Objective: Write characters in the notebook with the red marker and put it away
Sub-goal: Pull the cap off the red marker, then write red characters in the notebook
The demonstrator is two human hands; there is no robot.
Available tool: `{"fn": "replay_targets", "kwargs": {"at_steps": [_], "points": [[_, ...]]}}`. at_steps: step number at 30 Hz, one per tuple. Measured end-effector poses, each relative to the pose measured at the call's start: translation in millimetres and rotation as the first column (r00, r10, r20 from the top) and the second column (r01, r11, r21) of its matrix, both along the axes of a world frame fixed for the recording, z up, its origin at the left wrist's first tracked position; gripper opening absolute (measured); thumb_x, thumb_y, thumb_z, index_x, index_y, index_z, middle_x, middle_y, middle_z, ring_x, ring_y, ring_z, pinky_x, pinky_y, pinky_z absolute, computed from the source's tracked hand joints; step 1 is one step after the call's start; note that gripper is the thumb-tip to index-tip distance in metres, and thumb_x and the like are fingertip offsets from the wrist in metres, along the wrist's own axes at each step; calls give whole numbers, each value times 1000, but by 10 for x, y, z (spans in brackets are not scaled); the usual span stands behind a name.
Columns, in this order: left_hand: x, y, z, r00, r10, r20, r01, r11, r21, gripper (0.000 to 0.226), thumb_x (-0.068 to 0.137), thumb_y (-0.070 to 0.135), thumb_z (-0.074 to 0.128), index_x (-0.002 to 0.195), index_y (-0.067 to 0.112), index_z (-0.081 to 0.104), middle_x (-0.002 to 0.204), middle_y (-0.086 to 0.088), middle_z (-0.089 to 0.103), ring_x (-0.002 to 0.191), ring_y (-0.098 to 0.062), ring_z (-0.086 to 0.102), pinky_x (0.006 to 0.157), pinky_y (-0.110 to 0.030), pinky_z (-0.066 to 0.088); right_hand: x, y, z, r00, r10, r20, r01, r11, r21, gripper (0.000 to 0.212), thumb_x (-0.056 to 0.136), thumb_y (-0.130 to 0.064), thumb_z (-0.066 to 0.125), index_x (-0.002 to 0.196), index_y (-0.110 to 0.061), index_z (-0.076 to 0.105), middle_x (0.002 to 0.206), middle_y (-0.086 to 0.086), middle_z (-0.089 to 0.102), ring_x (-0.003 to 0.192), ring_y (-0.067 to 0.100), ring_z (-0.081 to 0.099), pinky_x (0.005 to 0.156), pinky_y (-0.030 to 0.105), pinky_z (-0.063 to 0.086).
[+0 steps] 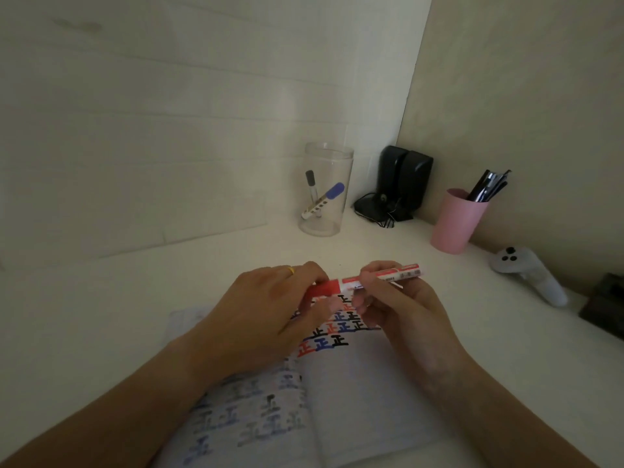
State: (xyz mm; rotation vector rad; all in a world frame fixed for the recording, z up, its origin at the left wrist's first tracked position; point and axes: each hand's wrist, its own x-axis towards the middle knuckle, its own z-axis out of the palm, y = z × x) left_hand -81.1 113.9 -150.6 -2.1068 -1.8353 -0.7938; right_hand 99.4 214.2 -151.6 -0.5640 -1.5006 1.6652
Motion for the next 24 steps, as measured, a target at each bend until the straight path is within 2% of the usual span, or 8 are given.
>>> {"fn": "replay_targets", "kwargs": {"at_steps": [6, 9, 11, 13, 14, 16, 19, 24], "points": [[23, -2, 0, 999, -40, -19, 40, 999, -23, 34, 100, 56, 22, 102, 29, 42, 77, 11, 61, 57, -10, 56, 55, -21, 45, -3, -22, -45, 1000, 10, 21, -10, 1000, 23, 27, 80, -26, 71, 96, -5, 80, 66, 6, 69, 61, 14, 59, 58, 23, 49], [184, -12, 20, 942, -161, 295, 197, 976, -94, 18, 101, 38, 35, 98, 22, 43, 71, 1, 60, 49, -12, 52, 47, -22, 45, -27, -59, -48, 1000, -4, 4, 4, 997, 71, 31, 83, -30, 68, 83, -1, 77, 59, 6, 62, 55, 15, 52, 54, 24, 44], [242, 10, 93, 631, -102, 769, 331, 932, -147, 34, 101, 37, 38, 74, 19, 50, 54, 4, 44, 42, -11, 34, 40, -17, 31, -24, -25, 10, 997, -9, -76, 12, 999, 34, 29, 85, -27, 65, 79, 1, 73, 54, 6, 56, 51, 15, 46, 52, 24, 39], [174, 1, 148, 288, 50, 956, 436, 882, -177, 45, 94, 48, 42, 55, 24, 45, 48, 9, 29, 40, -9, 19, 38, -21, 16, 71, 124, 84, 974, -109, -197, 90, 991, -102, 21, 86, -22, 63, 79, -5, 73, 52, 3, 54, 49, 13, 46, 53, 25, 39], [81, -18, 127, 314, 41, 948, 409, 896, -175, 47, 91, 53, 43, 54, 25, 44, 48, 10, 28, 40, -9, 19, 40, -23, 14, 154, 218, 109, 957, -186, -221, 155, 976, -151, 21, 90, -19, 62, 77, -9, 75, 53, 2, 55, 49, 12, 47, 54, 25, 40], [-71, -46, 94, 559, -16, 829, 229, 964, -136, 47, 95, 54, 40, 58, 25, 44, 48, 10, 35, 42, -9, 27, 44, -23, 23, 290, 328, 100, 946, -273, -173, 249, 957, -150, 29, 95, -14, 60, 74, -11, 79, 55, 2, 58, 51, 13, 49, 53, 25, 41], [-177, -59, 90, 927, 20, 374, 1, 998, -57, 37, 99, 51, 35, 78, 28, 55, 62, 17, 57, 58, -6, 52, 57, -15, 36, 298, 296, 31, 973, -222, -56, 219, 974, -57, 18, 93, -10, 62, 84, -7, 78, 60, 7, 63, 56, 19, 52, 50, 25, 45], [-220, -18, -27, 992, 30, 124, -12, 991, -136, 27, 92, 59, 48, 103, 37, 61, 91, 23, 60, 81, 6, 53, 66, -13, 34, 244, 96, 83, 978, -163, 133, 155, 986, 65, 6, 84, -4, 72, 88, -1, 76, 66, 11, 67, 57, 16, 57, 53, 28, 46]]}}
